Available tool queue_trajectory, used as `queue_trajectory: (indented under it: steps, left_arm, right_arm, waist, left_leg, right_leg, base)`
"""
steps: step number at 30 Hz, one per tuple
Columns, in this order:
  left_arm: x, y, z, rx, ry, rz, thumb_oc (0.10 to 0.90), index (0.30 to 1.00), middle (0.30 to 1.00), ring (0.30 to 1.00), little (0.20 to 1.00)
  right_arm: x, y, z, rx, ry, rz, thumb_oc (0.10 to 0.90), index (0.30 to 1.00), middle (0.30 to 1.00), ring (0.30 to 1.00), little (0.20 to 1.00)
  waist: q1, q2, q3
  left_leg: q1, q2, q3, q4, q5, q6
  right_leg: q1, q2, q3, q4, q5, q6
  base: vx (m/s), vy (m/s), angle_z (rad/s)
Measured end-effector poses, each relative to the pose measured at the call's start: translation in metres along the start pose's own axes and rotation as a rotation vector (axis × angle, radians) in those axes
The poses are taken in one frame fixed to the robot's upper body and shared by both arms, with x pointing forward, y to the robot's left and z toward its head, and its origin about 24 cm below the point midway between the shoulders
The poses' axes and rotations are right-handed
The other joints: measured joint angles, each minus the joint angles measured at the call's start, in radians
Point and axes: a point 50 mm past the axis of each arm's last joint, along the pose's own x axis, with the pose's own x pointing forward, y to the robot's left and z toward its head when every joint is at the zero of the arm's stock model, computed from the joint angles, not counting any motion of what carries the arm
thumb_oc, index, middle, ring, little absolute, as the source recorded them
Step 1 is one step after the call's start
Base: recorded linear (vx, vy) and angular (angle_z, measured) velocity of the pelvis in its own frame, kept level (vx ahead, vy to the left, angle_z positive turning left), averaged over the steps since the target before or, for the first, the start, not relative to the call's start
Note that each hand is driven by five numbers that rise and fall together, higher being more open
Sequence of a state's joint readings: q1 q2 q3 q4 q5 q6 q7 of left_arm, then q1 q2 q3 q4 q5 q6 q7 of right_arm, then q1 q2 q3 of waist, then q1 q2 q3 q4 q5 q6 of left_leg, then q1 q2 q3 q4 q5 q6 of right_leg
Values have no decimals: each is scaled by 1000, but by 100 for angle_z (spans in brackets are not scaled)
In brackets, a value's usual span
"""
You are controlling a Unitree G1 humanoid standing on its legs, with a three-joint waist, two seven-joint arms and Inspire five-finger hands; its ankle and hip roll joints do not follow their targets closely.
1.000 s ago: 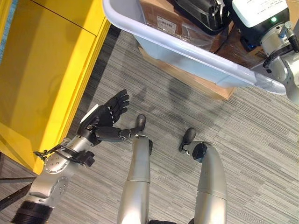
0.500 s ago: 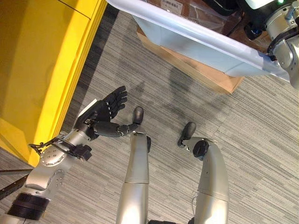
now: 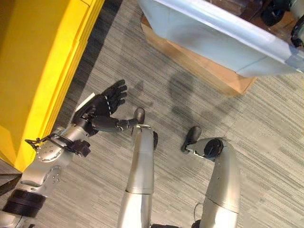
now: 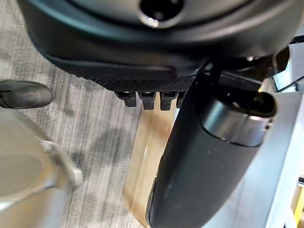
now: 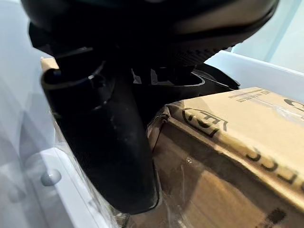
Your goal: Move parts from the plastic box to the shelf.
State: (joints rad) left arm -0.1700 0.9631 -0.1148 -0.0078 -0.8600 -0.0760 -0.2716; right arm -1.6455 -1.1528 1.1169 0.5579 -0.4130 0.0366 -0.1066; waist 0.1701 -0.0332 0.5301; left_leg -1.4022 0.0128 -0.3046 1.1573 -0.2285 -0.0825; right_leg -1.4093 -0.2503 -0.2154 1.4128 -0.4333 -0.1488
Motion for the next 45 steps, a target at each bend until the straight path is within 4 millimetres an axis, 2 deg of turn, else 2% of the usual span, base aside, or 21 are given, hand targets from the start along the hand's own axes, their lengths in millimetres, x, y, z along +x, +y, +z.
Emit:
queue_trajectory:
  steps: [8, 9, 10, 11, 19, 22, 25, 29, 33, 34, 36, 41, 45]
  left_arm:
    - [2, 1, -3, -12, 43, 8, 900, 1000, 1000, 1000, 1000]
    - [4, 1, -2, -7, 40, 7, 900, 1000, 1000, 1000, 1000]
    - [4, 1, -2, -6, 45, 5, 900, 1000, 1000, 1000, 1000]
    - [4, 1, -2, -6, 52, 7, 900, 1000, 1000, 1000, 1000]
    - [4, 1, -4, -8, 62, 5, 900, 1000, 1000, 1000, 1000]
    - [7, 1, 1, -1, 45, 3, 900, 1000, 1000, 1000, 1000]
    - [9, 1, 2, 1, 40, 11, 900, 1000, 1000, 1000, 1000]
    - [12, -2, 2, -13, 21, 11, 900, 1000, 1000, 1000, 1000]
    - [21, -11, 7, -15, -6, -31, 900, 1000, 1000, 1000, 1000]
    - [23, -12, 4, -36, -12, -21, 900, 1000, 1000, 1000, 1000]
    - [25, -20, -2, -54, -29, -19, 900, 1000, 1000, 1000, 1000]
    - [23, -23, -3, -42, -49, -12, 900, 1000, 1000, 1000, 1000]
    - [26, -30, -7, -58, -72, 0, 900, 1000, 1000, 1000, 1000]
  right_arm:
    - [-2, 5, -20, 236, 108, 52, 900, 1000, 1000, 1000, 1000]
    - [-1, 7, -19, 257, 109, 59, 845, 923, 923, 923, 923]
    - [0, 8, -19, 263, 111, 68, 571, 539, 539, 539, 539]
    - [0, 10, -20, 268, 114, 83, 400, 300, 300, 300, 300]
    - [0, 5, -30, 413, 183, 0, 400, 300, 300, 300, 300]
    - [1, 4, -30, 402, 190, -29, 400, 300, 300, 300, 300]
    - [4, 3, -25, 407, 187, -57, 400, 300, 300, 300, 300]
    - [3, 12, -18, 352, 168, -79, 400, 300, 300, 300, 300]
    - [4, 19, -10, 317, 154, -103, 400, 300, 300, 300, 300]
    - [6, 22, -2, 298, 146, -104, 400, 300, 300, 300, 300]
    - [2, 34, 5, 312, 146, -120, 400, 300, 300, 300, 300]
    - [-3, 38, 13, 349, 143, -192, 400, 300, 300, 300, 300]
    - [-13, 55, 32, 392, 124, -222, 400, 300, 300, 300, 300]
  waist:
    - [6, 0, 0]
    - [6, 0, 0]
    - [8, 0, 0]
    - [11, 0, 0]
    - [11, 1, -1]
    - [9, 2, -1]
    - [11, 3, -2]
    - [19, 5, -3]
    - [18, 8, -4]
    - [19, 8, -4]
    - [15, 9, -5]
    - [7, 9, -5]
    - [2, 10, -3]
  left_leg:
    - [-38, -17, -8, 98, -37, -2]
    - [-39, -18, -8, 108, -43, 3]
    - [-37, -18, -8, 120, -49, 4]
    - [-37, -19, -8, 135, -55, 2]
    - [-26, -17, -8, 125, -54, 4]
    - [-20, -16, -1, 94, -41, 25]
    - [6, -14, 6, 52, -29, 40]
    - [45, 5, 17, -14, -8, 39]
    - [73, 8, 28, -73, 17, 47]
    - [93, 22, 38, -112, 29, 47]
    - [127, 24, 45, -158, 45, 63]
    - [153, 38, 63, -178, 46, 61]
    - [210, 46, 81, -202, 46, 61]
  right_leg:
    - [-18, -16, 5, 77, -34, 2]
    - [-18, -16, 6, 87, -40, 5]
    - [-17, -16, 8, 98, -45, 5]
    - [-16, -19, 9, 113, -53, -4]
    - [-12, -19, 10, 115, -54, -4]
    - [-10, -23, 9, 96, -51, -7]
    - [9, -23, 8, 66, -39, -6]
    - [43, -15, 2, 5, -12, -14]
    - [69, -11, 3, -52, 16, -7]
    - [85, -4, 0, -92, 28, -4]
    - [122, 1, 1, -136, 49, 7]
    - [150, 2, 2, -166, 56, 14]
    - [206, 4, 8, -196, 60, 21]
  base:
    - [55, -33, 2]
    - [86, -17, 1]
    - [0, 0, 0]
    - [0, 0, 0]
    - [-9, 2, 0]
    - [-53, 28, 9]
    - [-72, 32, 6]
    - [-90, 44, -3]
    - [-104, 88, -3]
    - [-103, 126, -9]
    - [-109, 135, -2]
    - [-61, 107, -4]
    - [-50, 102, -4]
